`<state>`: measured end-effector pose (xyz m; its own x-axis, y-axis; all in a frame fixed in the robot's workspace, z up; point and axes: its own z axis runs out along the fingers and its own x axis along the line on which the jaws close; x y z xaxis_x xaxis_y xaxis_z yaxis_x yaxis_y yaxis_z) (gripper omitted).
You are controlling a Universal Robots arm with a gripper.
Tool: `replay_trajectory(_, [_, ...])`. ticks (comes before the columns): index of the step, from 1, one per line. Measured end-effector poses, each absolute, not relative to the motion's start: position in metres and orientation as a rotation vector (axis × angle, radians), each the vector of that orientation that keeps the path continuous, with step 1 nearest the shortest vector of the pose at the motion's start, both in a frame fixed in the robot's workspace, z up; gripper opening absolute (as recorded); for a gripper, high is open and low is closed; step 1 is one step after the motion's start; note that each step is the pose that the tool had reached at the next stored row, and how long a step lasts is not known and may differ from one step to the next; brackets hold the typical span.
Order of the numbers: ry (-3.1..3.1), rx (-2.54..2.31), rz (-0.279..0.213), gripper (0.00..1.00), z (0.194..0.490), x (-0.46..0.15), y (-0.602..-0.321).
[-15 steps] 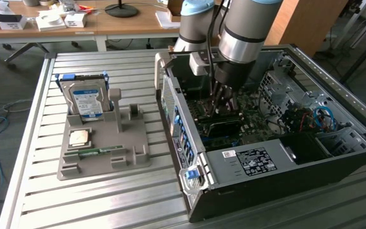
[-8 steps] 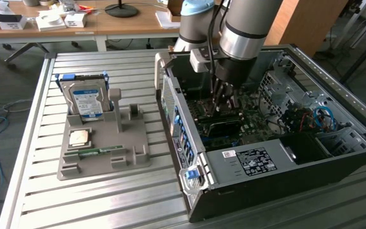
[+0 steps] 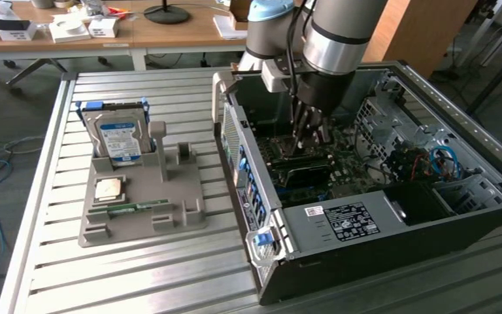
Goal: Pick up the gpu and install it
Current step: 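Press down on the gpu until it lock into place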
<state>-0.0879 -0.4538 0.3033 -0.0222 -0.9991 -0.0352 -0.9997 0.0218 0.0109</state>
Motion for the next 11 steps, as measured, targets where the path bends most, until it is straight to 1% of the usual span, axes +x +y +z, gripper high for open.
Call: replay_trajectory(11, [2.233, -2.184, 0.05, 0.11, 0.3072, -0.0848, -0.4538])
